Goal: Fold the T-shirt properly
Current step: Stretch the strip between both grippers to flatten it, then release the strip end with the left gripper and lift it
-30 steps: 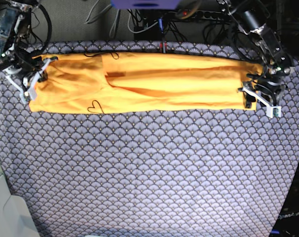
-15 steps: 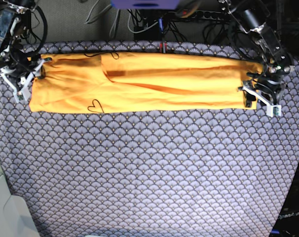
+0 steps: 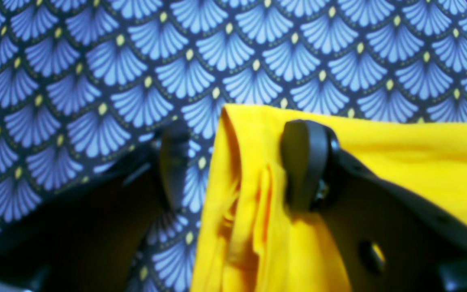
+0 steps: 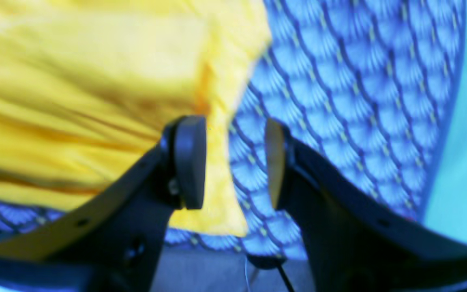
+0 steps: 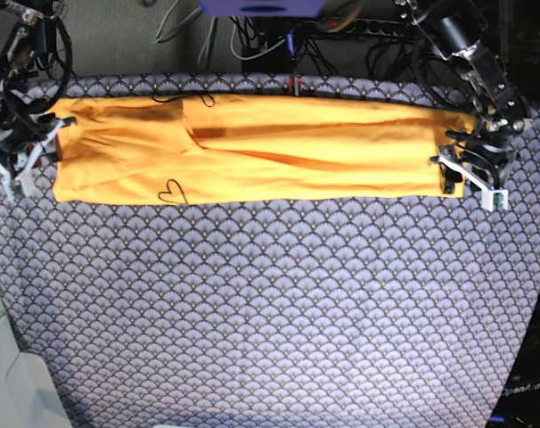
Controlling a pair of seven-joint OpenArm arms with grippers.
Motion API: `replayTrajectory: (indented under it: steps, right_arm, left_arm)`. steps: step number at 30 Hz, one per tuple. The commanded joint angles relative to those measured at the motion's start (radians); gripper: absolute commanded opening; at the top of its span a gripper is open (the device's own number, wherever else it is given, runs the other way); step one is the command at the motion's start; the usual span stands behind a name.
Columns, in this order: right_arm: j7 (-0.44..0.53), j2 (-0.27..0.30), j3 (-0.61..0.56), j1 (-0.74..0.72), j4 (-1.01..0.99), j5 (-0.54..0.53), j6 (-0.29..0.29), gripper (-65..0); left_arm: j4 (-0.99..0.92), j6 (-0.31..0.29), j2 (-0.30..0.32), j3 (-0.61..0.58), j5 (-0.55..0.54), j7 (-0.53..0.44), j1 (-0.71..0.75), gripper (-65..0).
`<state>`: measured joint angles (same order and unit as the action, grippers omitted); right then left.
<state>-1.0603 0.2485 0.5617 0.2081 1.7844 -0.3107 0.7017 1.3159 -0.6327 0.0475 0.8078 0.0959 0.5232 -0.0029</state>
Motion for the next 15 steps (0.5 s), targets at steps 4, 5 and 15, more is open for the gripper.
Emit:
replayTrajectory:
  steps: [4,5,15]
  right_arm:
    - [0.007,0.005,-0.009,-0.026,0.002,-0.006,-0.004,-39.5]
    - [-0.004,0.005,-0.01,-0.029,0.004,-0.006,-0.004,-39.5]
    - [-0.033,-0.001,-0.052,-0.065,-0.088,-0.006,-0.004,-39.4]
  left_arm:
    - [0.037,0.003,0.007,0.002,0.015,0.03,0.002,-28.8]
    - [0.047,0.003,0.007,0.002,0.015,0.03,0.01,-28.8]
    - [0.086,0.003,0.002,0.002,0.014,0.03,0.014,-28.8]
